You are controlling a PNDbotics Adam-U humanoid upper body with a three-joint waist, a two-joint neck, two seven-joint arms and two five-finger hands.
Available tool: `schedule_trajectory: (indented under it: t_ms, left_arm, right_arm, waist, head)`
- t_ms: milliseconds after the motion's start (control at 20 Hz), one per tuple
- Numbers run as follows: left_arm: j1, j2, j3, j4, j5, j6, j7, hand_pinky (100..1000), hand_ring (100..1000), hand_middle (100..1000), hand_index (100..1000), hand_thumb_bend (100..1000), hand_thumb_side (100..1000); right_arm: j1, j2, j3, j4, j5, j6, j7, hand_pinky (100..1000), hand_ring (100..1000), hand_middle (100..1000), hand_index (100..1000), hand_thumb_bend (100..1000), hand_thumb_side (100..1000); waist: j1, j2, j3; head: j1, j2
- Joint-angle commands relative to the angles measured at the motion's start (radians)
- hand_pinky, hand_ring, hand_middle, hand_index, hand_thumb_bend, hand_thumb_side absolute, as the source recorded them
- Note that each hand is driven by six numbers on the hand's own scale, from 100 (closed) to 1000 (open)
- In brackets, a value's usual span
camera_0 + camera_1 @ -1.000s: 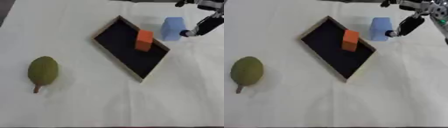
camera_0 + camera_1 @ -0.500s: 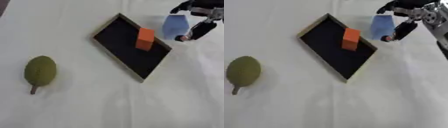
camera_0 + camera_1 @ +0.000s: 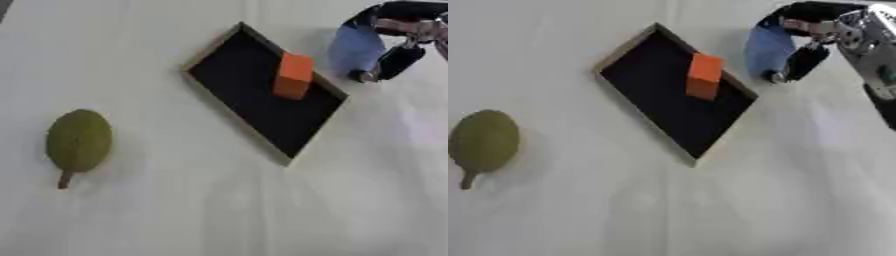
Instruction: Pick up objects on the table and place them in the box.
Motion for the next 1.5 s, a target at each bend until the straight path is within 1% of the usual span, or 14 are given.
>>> schedule_trajectory:
  t_ms: [50,200,350,400,450,650,800,950,1150,1300,1500]
  left_arm:
    - [-0.003,0.013,0.011,-0.017,0.005,0.001,-0.005,937,799,651,816,100,589]
    - [-0.002,0.012,0.009,-0.017,0.005,0.004,-0.009,937,799,651,817,100,589]
    - [0.002,0.011,0.008,-0.017,0.004,0.006,-0.012,936,799,651,817,100,590]
    - [0.002,0.011,0.008,-0.017,0.005,0.007,-0.012,936,799,651,817,100,590]
    - [0.003,0.01,0.007,-0.017,0.005,0.008,-0.012,936,799,651,817,100,591]
    - [0.004,0.01,0.005,-0.017,0.005,0.013,-0.01,935,799,652,817,100,592]
    - [0.001,0.01,0.0,-0.017,0.006,0.017,-0.011,934,799,652,817,100,593]
    - [-0.003,0.01,-0.005,-0.017,0.008,0.018,-0.012,933,798,651,816,100,593]
    - [-0.006,0.01,-0.008,-0.017,0.009,0.019,-0.011,932,798,651,816,100,594]
    - [-0.01,0.01,-0.01,-0.017,0.01,0.018,-0.01,931,798,652,816,100,595]
    - [-0.017,0.009,-0.012,-0.017,0.011,0.017,-0.012,932,799,652,816,100,595]
  right_arm:
    - [-0.015,-0.026,-0.026,-0.04,-0.04,0.04,-0.059,878,816,572,710,156,121]
    - [-0.015,-0.031,-0.028,-0.075,-0.069,0.077,-0.103,874,798,551,690,111,110]
    - [-0.012,-0.041,-0.025,-0.119,-0.091,0.098,-0.104,870,784,536,675,112,109]
    - [-0.012,-0.043,-0.024,-0.133,-0.098,0.103,-0.099,868,780,534,671,117,214]
    - [-0.013,-0.045,-0.022,-0.148,-0.105,0.107,-0.093,867,778,534,672,110,105]
    - [-0.028,-0.039,-0.002,-0.212,-0.129,0.118,-0.06,867,776,539,676,112,100]
    - [-0.063,-0.007,0.029,-0.237,-0.136,0.119,-0.022,867,776,543,680,117,101]
    - [-0.106,0.041,0.06,-0.219,-0.12,0.113,0.009,867,778,550,686,126,108]
    - [-0.155,0.111,0.094,-0.174,-0.095,0.092,0.035,866,779,555,690,116,109]
    - [-0.184,0.156,0.112,-0.143,-0.083,0.077,0.045,864,778,555,690,107,108]
    - [-0.206,0.198,0.125,-0.112,-0.073,0.061,0.047,863,776,554,688,100,103]
  waist:
    - [0.005,-0.028,-0.005]
    - [0.005,-0.037,-0.011]
    - [0.008,-0.051,-0.019]
    - [0.008,-0.055,-0.022]
    - [0.008,-0.061,-0.025]
    - [0.008,-0.08,-0.035]
    - [0.006,-0.093,-0.036]
    - [0.004,-0.103,-0.028]
    - [0.001,-0.111,-0.019]
    - [-0.004,-0.111,-0.011]
    - [-0.012,-0.104,0.006]
  head:
    - [0.001,-0.007]
    - [0.002,-0.001]
    - [0.004,0.008]
    - [0.004,0.01]
    - [0.003,0.013]
    - [0.004,0.024]
    - [-0.001,0.03]
    - [-0.008,0.032]
    - [-0.019,0.036]
    - [-0.029,0.04]
    - [-0.04,0.04]
